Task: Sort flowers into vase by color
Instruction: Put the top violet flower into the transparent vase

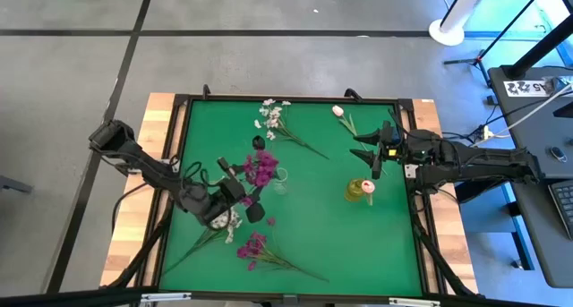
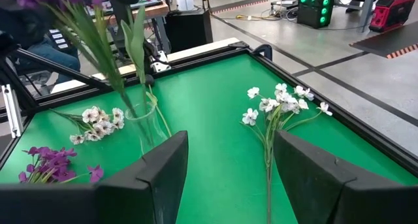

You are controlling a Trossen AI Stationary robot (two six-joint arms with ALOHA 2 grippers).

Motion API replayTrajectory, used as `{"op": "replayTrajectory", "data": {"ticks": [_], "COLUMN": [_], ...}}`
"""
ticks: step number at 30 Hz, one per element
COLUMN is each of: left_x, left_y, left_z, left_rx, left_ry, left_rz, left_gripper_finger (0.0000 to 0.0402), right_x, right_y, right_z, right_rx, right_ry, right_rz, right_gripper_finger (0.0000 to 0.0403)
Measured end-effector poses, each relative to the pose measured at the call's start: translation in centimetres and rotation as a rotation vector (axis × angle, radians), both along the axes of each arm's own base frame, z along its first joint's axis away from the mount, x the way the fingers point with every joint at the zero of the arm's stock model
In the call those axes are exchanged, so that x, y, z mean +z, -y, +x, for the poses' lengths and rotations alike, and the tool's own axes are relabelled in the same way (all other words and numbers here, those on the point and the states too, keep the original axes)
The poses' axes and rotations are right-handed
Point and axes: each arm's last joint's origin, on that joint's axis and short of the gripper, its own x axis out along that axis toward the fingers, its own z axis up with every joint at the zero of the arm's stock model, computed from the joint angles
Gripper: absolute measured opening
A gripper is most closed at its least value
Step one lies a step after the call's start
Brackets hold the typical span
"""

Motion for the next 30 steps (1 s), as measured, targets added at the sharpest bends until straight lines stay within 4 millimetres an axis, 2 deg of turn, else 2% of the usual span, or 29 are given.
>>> {"op": "replayTrajectory", "data": {"ticks": [18, 30], "left_x": [-2.8, -2.9], "left_y": [-3.0, -2.8], "left_z": [1.8, 1.2], "left_rx": [-0.101, -0.102], "left_ry": [-0.053, -0.088], "left_rz": [-0.179, -0.182], "left_gripper_finger": [0.0293, 0.0311], "right_x": [0.0, 0.0], "right_y": [0.0, 0.0], "right_z": [0.0, 0.0], "right_rx": [0.001, 0.006], "right_ry": [0.002, 0.005], "right_rz": [0.009, 0.03], "right_gripper_finger": [0.0222, 0.0222]}}
